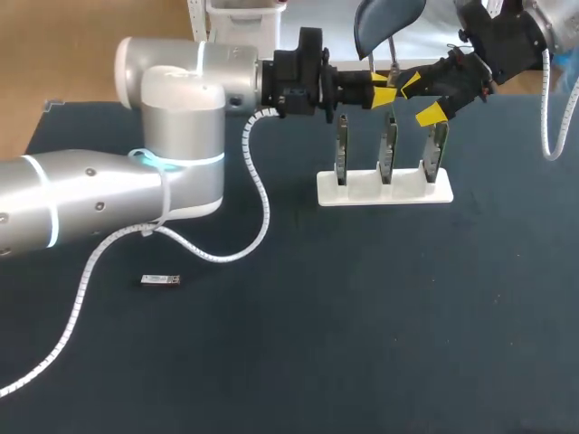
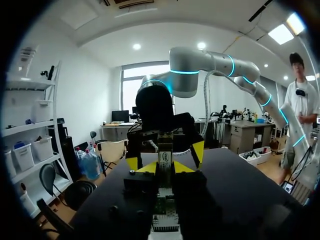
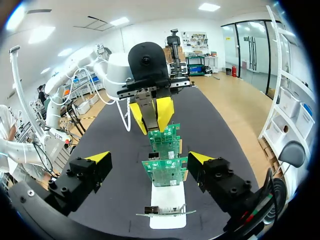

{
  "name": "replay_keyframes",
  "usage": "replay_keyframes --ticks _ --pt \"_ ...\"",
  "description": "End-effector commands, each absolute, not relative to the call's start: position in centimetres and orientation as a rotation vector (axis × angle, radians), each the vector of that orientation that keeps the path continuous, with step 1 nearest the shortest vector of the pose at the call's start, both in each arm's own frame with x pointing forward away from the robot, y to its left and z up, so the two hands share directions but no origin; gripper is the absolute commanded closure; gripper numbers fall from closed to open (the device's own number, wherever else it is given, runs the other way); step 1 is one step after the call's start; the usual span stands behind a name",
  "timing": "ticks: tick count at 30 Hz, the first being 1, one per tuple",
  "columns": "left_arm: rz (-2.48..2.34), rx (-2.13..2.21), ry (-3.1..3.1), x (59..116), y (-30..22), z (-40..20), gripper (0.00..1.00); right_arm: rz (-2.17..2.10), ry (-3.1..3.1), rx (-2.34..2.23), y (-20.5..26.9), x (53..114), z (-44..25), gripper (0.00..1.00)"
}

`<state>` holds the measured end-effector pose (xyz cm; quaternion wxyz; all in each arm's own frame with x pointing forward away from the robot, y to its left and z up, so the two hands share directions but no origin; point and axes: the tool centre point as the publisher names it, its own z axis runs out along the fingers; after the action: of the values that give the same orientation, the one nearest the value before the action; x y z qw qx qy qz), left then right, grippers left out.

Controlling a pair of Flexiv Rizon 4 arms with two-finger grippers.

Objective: Pick up the optical module with the left hand, and insert it into the network port with the right hand.

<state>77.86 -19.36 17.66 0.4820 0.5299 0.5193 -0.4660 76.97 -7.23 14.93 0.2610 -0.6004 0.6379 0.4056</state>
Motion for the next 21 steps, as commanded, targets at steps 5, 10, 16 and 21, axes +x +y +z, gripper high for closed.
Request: replay_keyframes --ticks 5,10,16,21 --pt "-1.159 1.325 1.248 77.79 -20.36 17.44 1.00 1.094 1.726 -1.624 -7.24 76.84 14.92 0.00" --pt "-1.156 1.324 1.253 77.70 -20.55 17.30 1.00 1.094 1.726 -1.624 -7.24 76.84 14.92 0.00" --pt "-1.115 1.296 1.274 78.05 -20.23 17.37 1.00 1.094 1.726 -1.624 -7.24 76.84 14.92 0.00" --pt "-1.109 1.275 1.293 77.98 -20.16 17.22 1.00 1.094 1.726 -1.624 -7.24 76.84 14.92 0.00"
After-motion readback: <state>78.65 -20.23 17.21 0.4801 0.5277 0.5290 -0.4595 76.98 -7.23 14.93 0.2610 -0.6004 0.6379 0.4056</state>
